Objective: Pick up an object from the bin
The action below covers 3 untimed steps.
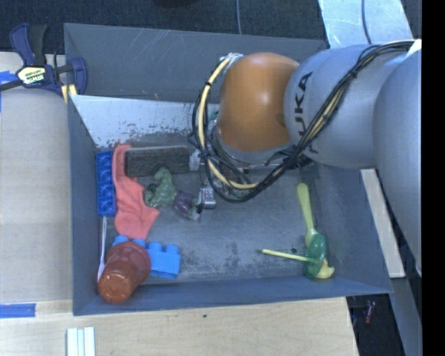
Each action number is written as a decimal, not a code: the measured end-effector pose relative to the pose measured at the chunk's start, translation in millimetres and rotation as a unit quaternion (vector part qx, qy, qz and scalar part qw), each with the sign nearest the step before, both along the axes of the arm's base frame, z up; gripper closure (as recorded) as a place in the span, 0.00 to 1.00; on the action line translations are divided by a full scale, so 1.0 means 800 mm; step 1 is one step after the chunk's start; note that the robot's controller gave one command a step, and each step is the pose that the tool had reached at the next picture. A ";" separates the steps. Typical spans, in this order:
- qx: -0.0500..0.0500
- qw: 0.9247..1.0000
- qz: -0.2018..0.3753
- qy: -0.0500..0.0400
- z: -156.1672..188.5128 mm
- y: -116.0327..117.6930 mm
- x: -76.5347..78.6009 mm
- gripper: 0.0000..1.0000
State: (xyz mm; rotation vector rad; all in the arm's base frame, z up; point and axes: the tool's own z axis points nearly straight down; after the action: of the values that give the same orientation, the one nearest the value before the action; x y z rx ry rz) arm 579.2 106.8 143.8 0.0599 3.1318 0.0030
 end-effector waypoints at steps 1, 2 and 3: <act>0.000 1.000 0.000 0.000 -0.014 -0.010 0.023 0.00; -0.001 0.984 0.180 -0.001 -0.018 0.024 0.041 0.00; 0.001 1.000 0.023 0.000 -0.066 0.029 0.041 0.00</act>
Offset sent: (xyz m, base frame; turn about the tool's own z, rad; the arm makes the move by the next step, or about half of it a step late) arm 0.0354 0.0261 -0.0163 -0.3816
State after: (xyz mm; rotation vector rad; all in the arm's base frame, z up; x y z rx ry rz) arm 611.7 129.8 90.6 -0.0127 3.1321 0.0068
